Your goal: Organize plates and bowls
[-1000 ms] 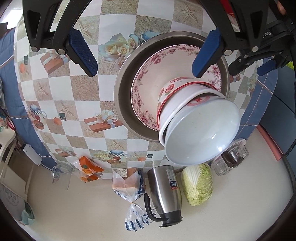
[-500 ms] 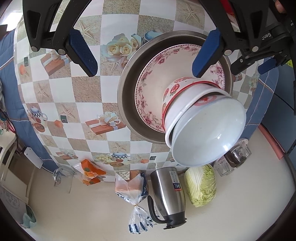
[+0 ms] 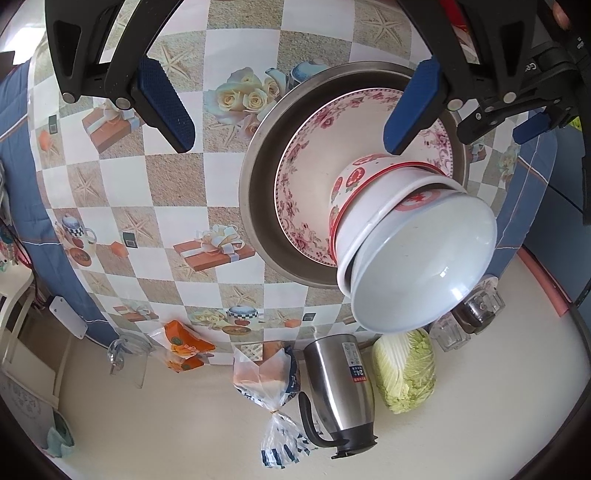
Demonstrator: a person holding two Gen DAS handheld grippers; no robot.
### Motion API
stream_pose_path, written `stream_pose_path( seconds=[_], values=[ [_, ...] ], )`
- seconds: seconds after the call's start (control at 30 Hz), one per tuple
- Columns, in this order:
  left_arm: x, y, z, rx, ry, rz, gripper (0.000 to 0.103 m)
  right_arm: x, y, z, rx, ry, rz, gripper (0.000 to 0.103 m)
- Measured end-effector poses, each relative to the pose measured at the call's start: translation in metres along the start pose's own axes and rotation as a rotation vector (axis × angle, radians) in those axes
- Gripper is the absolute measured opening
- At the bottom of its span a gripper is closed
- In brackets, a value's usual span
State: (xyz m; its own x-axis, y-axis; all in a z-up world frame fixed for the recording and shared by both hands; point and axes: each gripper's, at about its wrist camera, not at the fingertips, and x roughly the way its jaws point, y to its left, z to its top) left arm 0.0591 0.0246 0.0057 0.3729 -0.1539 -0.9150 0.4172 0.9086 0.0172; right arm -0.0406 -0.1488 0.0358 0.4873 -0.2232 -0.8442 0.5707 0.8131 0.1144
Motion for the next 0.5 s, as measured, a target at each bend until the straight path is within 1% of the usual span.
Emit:
stream_pose_path(
  seconds=[0.23,0.5],
  values=[
    [-0.0005,0.0011,0.0,-0.01,-0.002,-0.011,0.098,0.0003,-0.0033,0.0,0.01,0.001,-0.003,0.103],
    [-0.0013,0.0011,0.0004,-0.014,-0.008,-0.003,0.098,0.0011,-0.0034,0.0011,0.014,0.004,-0.006,0.103]
  ],
)
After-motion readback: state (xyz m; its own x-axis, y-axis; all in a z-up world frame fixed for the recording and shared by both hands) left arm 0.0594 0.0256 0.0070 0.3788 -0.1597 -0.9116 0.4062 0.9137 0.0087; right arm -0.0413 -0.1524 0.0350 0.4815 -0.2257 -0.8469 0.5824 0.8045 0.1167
